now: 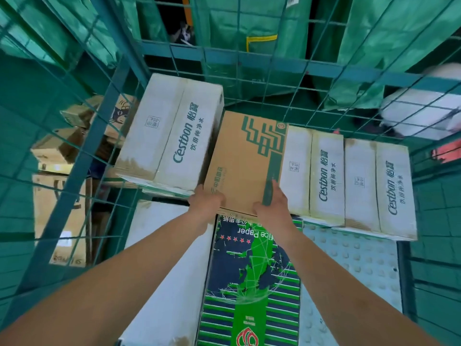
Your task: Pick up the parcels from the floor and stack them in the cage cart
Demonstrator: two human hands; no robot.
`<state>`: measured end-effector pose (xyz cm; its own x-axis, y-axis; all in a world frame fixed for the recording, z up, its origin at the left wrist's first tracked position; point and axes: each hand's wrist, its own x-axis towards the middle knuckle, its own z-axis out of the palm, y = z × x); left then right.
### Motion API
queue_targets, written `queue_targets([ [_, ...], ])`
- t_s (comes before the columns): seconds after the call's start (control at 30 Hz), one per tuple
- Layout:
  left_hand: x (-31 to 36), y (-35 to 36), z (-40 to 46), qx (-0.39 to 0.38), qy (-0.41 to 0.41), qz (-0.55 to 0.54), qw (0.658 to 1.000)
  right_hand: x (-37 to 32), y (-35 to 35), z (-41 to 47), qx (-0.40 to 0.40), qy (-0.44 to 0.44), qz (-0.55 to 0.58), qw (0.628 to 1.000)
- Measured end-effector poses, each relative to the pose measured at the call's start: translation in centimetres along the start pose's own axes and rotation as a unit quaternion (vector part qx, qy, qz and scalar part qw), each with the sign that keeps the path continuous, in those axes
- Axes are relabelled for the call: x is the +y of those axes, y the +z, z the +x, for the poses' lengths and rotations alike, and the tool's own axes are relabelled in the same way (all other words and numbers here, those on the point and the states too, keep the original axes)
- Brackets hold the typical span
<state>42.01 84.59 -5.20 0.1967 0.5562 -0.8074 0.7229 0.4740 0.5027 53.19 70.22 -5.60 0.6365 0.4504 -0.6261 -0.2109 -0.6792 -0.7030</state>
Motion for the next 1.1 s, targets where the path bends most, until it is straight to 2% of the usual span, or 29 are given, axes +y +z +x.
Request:
queue_targets([
  [0.1, -0.3, 0.2, -0.4, 0.011, -0.066, -0.093, 0.993, 0.4, -0.1, 0.3, 0.034, 0.071, 0.070, 0.994],
  [0.2, -0.9, -0.1, -0.1, -0.010, -0.149, -0.200, 0.968, 0.3, -0.1, 0.4, 0.004, 0.084, 0.007, 0.996],
  [0.27, -1.3, -0.2, 0.4, -0.027, -0.155, -0.206, 0.966, 0.1, -0.1, 0.5, -0.010, 0.095, 0.015, 0.995],
  [0.4, -1.4, -0.4, 1.6, -0.022, -0.113, -0.209, 0.971, -0.4, -0.3, 1.2, -0.019, 0.099, 0.067, 0.993],
  [0.5, -1.4, -0.4, 1.8, -0.025, -0.073, -0.186, 0.979, -0.4, 0.3, 1.8, 0.007, 0.084, 0.076, 0.994],
  [0.7, -2.4, 0.7, 1.3, -0.020, 0.008, -0.082, 0.996, 0.6, 0.8, 2.1, 0.056, 0.108, 0.108, 0.987],
  [0.83, -2.7, 1.0, -0.1, 0.003, 0.083, 0.032, 0.996, 1.8, -0.3, 1.8, 0.088, 0.116, 0.137, 0.980],
  [0.9, -2.7, 1.8, -1.5, 0.015, 0.150, 0.067, 0.986, 2.5, -1.3, 1.2, 0.091, 0.127, 0.164, 0.974],
  [0.97, -2.6, 2.6, -3.0, 0.005, 0.228, 0.102, 0.968, 3.0, -2.7, 0.5, 0.099, 0.155, 0.137, 0.973],
  [1.1, -2.4, 4.3, -4.9, -0.121, 0.338, 0.198, 0.912, 2.8, -6.6, 0.9, 0.188, 0.165, -0.034, 0.968],
])
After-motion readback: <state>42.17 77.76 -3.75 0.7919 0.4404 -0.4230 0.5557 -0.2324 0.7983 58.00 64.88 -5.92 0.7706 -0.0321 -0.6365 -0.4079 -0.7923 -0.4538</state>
